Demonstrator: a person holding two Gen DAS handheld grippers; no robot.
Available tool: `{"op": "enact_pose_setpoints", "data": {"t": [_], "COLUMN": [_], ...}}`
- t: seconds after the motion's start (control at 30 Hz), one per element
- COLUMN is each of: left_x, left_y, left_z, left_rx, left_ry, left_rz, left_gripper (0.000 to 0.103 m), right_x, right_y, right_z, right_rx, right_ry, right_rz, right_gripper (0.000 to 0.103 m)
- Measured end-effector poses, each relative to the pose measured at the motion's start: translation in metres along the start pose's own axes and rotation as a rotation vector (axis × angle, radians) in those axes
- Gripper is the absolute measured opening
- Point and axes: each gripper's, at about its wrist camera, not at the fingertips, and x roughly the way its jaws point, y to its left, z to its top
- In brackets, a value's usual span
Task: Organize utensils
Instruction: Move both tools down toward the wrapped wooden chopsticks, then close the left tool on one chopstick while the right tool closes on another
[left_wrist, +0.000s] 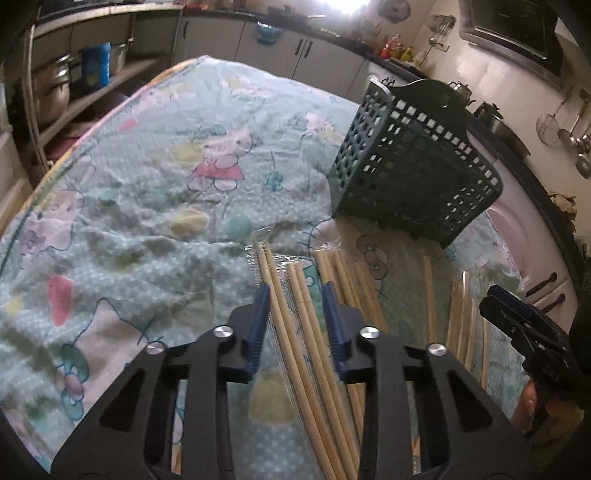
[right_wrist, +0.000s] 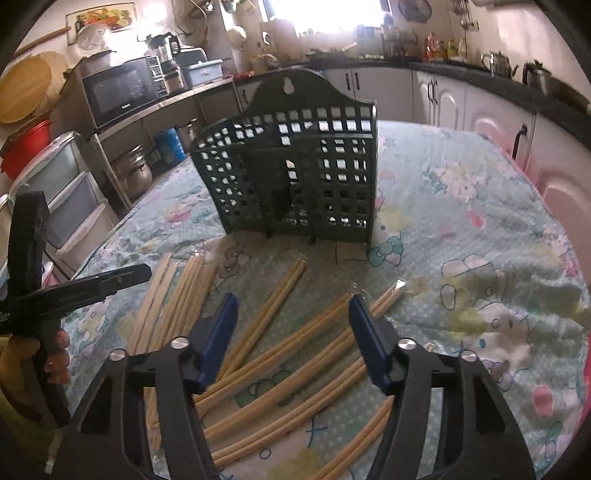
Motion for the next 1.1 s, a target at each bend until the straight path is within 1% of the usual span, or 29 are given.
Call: {"op": "enact_pose_setpoints", "data": {"t": [0.17, 0.23, 0.47, 0.8, 0.9, 0.97, 1.0, 1.03, 1.07, 1.1], "left_x": [0.012, 0.016, 0.021, 0.028, 0.031, 0.034, 0.036, 0.037, 0.038, 0.040], "left_y": [0.005, 0.008, 0.017, 0.027, 0.029, 0.030, 0.030, 0.030, 0.030, 0.030], "left_z": [0.003, 0.004, 0.010, 0.016, 0.019, 0.023, 0.025, 0.026, 0.027, 0.029], "left_rx": [-0.012, -0.025, -0.042, -0.077, -0.090, -0.099, -0.102, -0.106, -0.108, -0.108], "left_ry": [0.034, 0.047, 0.055, 0.075, 0.080, 0.082, 0.083, 0.082, 0.081, 0.082], "left_rz": [0.010, 0.008, 0.006, -0.017, -0.023, -0.023, -0.022, -0.019, -0.014, -0.009], "left_gripper": [0.020, 0.020, 0.020, 0.018, 0.018, 0.018, 0.018, 0.017, 0.017, 0.016], "right_x": [0.016, 0.022, 0.037, 0.058, 0.059, 0.059, 0.059, 0.059, 0.058, 0.058], "right_y": [-0.010, -0.015, -0.023, -0.033, -0.037, -0.040, -0.042, -0.044, -0.044, -0.046], "right_z": [0.002, 0.003, 0.008, 0.018, 0.021, 0.022, 0.022, 0.023, 0.024, 0.024], "right_rx": [0.031, 0.042, 0.062, 0.125, 0.138, 0.148, 0.157, 0.162, 0.166, 0.171], "right_ry": [0.049, 0.063, 0.095, 0.136, 0.139, 0.142, 0.142, 0.141, 0.140, 0.141], "right_rz": [-0.017, -0.021, -0.023, 0.021, 0.028, 0.034, 0.044, 0.057, 0.066, 0.072], "right_gripper": [0.051, 0.050, 0.050, 0.048, 0.039, 0.027, 0.026, 0.019, 0.008, 0.006]}}
